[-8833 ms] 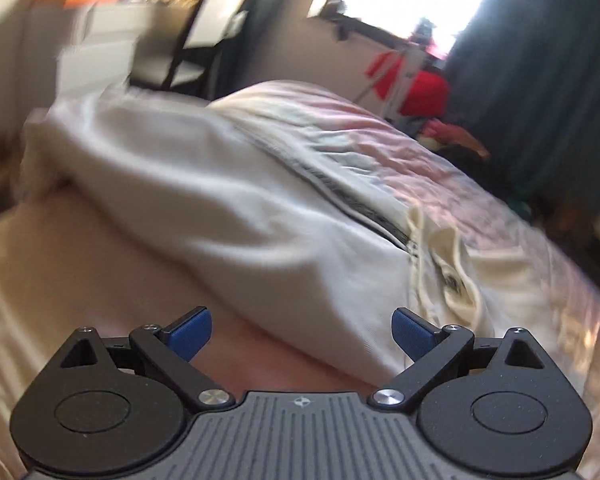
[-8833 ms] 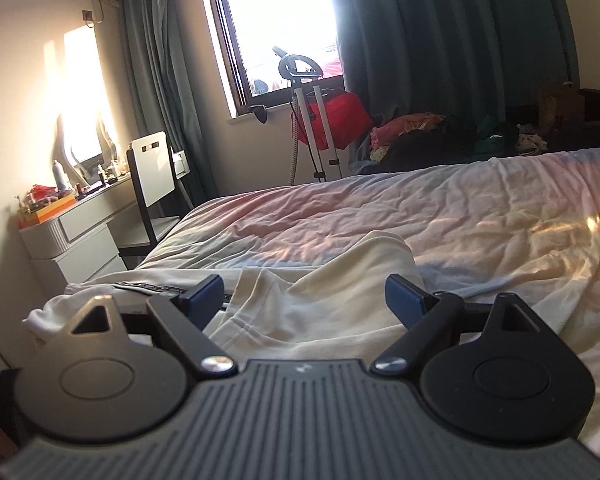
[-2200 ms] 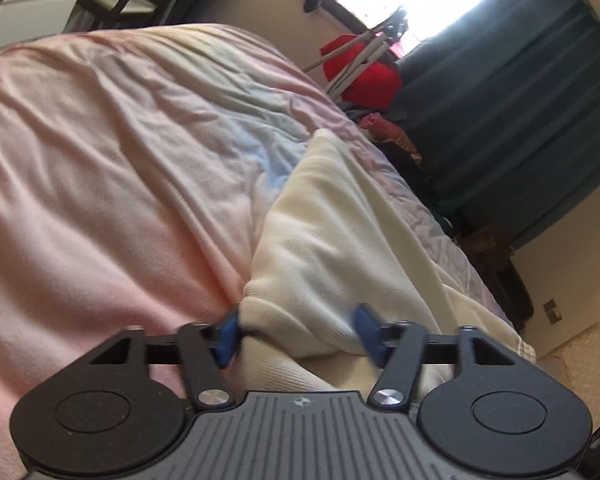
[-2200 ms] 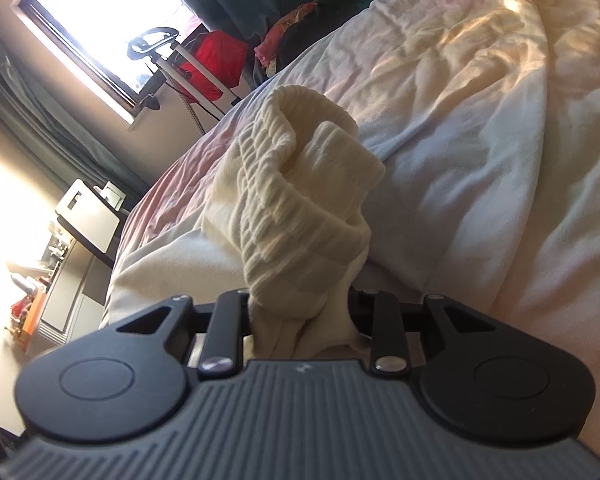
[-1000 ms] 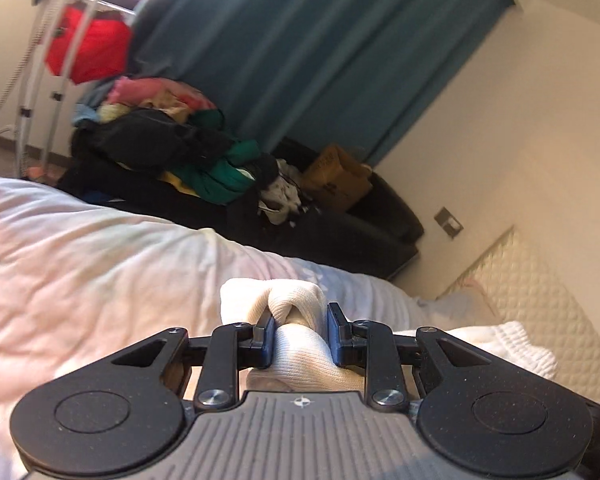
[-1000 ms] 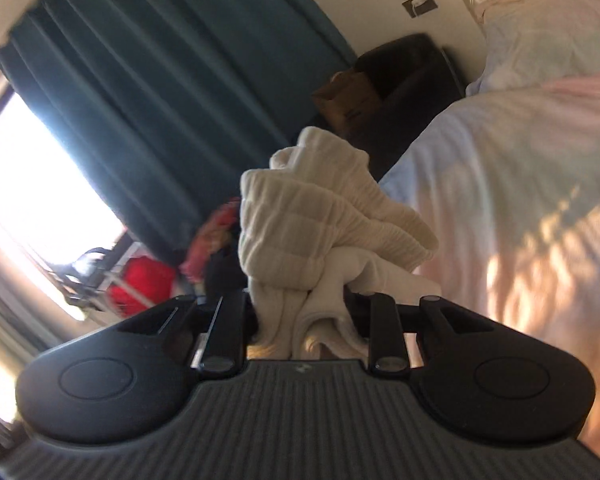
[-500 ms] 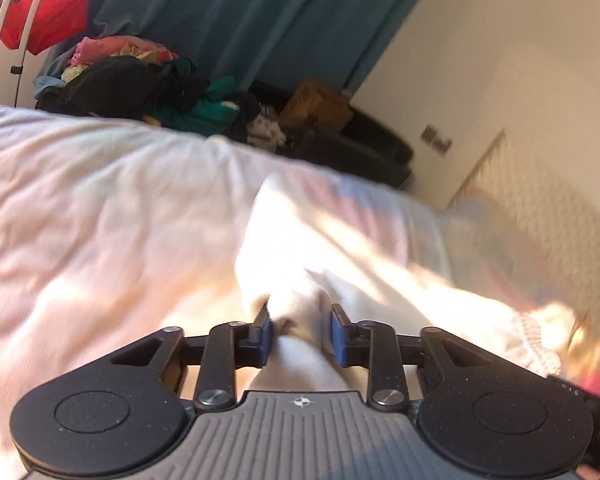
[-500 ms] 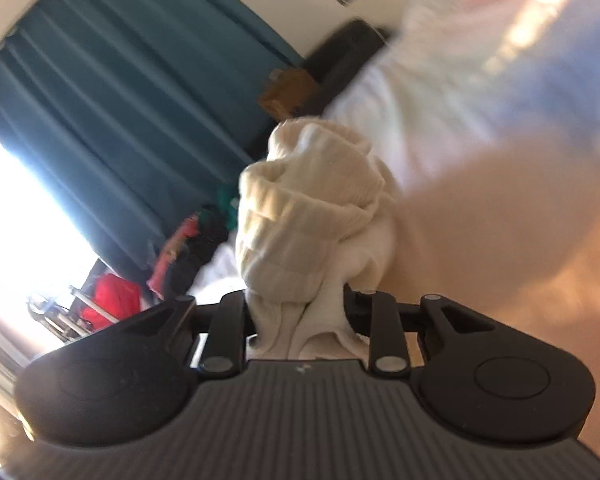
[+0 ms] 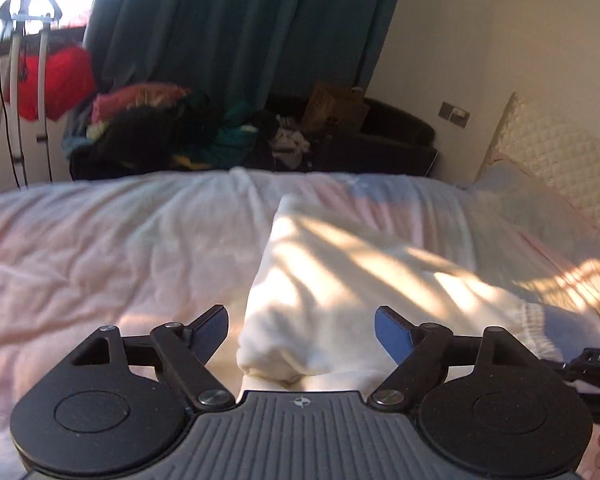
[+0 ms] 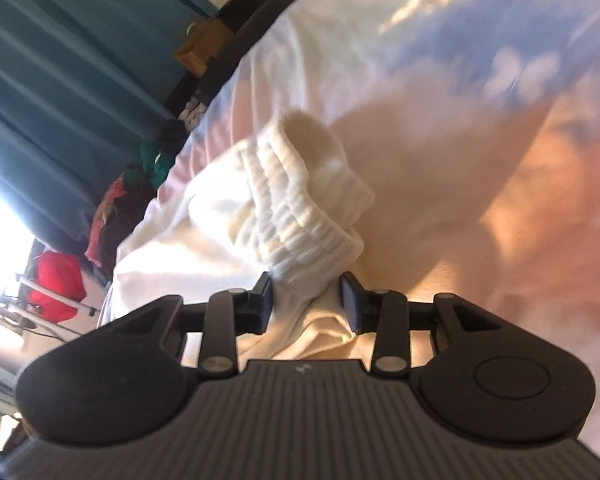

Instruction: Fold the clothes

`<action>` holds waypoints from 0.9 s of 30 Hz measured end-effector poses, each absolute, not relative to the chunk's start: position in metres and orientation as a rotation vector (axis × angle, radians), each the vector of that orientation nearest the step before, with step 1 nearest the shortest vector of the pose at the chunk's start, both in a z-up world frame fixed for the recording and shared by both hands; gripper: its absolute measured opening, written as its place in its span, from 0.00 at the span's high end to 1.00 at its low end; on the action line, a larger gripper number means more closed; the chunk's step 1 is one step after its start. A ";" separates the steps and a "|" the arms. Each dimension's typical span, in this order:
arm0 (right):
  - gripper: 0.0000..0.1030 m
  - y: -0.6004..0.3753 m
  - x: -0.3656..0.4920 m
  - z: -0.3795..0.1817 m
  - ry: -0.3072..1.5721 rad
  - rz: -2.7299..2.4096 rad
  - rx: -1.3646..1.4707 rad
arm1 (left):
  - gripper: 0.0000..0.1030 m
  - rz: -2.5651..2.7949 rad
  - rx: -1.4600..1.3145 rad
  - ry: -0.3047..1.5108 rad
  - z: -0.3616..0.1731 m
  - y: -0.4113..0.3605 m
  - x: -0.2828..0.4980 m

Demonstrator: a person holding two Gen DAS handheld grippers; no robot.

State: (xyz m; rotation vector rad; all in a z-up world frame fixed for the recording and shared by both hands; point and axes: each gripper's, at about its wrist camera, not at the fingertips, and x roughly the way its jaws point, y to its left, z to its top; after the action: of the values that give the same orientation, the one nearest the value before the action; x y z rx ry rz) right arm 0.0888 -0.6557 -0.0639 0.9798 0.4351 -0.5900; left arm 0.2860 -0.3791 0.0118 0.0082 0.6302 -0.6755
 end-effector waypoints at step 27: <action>0.09 -0.483 -0.112 0.157 0.085 -0.333 0.350 | 0.00 -0.683 0.023 0.193 0.213 -0.230 -0.065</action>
State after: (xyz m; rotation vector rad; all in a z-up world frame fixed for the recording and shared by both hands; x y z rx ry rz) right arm -0.1121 -0.4829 0.1569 0.3495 0.0847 -0.3330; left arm -0.0646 -0.2296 0.2125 0.0234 0.1931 -0.6830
